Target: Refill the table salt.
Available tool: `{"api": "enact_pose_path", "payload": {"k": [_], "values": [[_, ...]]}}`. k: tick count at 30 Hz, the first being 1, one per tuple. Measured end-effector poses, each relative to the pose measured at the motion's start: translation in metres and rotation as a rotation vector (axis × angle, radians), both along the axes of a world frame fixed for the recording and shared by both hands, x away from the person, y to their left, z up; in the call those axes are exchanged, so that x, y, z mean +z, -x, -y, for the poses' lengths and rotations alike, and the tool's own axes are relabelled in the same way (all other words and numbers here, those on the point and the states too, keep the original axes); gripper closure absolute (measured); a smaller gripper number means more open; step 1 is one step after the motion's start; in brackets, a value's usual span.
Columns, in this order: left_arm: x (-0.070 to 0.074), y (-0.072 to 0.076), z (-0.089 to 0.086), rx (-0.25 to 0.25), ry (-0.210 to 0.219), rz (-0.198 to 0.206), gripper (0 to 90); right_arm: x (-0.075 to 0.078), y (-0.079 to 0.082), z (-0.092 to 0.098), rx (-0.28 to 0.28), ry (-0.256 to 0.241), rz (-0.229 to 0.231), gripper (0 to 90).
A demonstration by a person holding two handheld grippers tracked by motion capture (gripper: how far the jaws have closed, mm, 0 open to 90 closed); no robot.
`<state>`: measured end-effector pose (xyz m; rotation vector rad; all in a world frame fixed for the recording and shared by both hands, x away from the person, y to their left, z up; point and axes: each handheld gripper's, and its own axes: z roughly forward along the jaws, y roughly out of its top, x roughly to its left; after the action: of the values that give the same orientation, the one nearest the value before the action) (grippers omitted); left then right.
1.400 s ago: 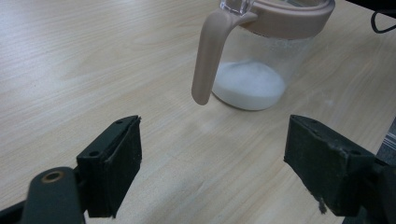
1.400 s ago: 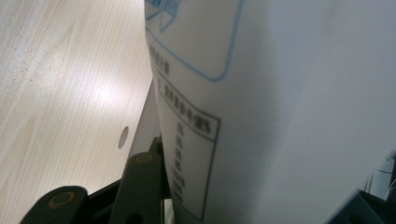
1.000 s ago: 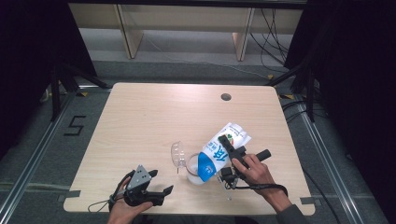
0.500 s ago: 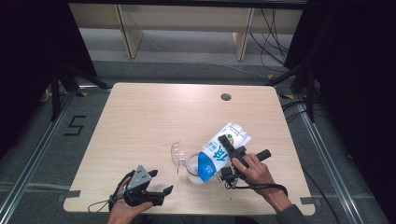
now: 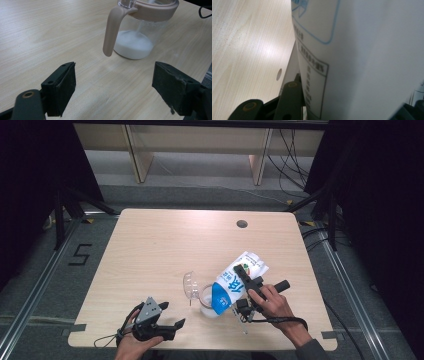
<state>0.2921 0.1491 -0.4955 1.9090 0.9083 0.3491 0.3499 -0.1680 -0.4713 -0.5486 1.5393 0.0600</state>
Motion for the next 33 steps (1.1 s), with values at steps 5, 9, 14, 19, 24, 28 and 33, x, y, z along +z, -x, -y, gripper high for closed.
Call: {"api": "enact_pose_path", "payload": {"k": [5,9,14,19,24,28,33], "values": [[-0.0001,0.0006,0.0010,0.007,0.001,0.000,18.7,0.0019,0.0004,-0.0003,0.002,0.020,0.009,64.3],[-0.0001,0.0000,0.0000,-0.001,-0.005,0.001,18.7,0.0030,0.0002,-0.0013,0.018,0.022,0.022,64.5],[-0.0005,0.0002,0.0010,0.001,0.007,0.002,18.6,0.0035,0.0001,-0.0012,0.018,0.024,0.024,64.6],[0.0001,0.0005,0.0006,-0.003,-0.010,0.003,18.7,0.0038,0.0001,-0.0009,0.013,0.029,0.027,64.7],[0.0002,-0.0002,0.0000,-0.010,-0.018,0.011,18.7,0.0038,-0.0001,-0.0014,0.017,0.022,0.036,64.7],[0.0001,0.0001,0.0002,-0.009,-0.016,0.009,18.7,0.0025,0.0008,-0.0011,0.002,0.007,0.019,64.9],[0.0002,-0.0002,0.0000,-0.012,-0.019,0.013,18.7,0.0025,0.0011,-0.0009,-0.008,0.023,0.012,65.0]]}}
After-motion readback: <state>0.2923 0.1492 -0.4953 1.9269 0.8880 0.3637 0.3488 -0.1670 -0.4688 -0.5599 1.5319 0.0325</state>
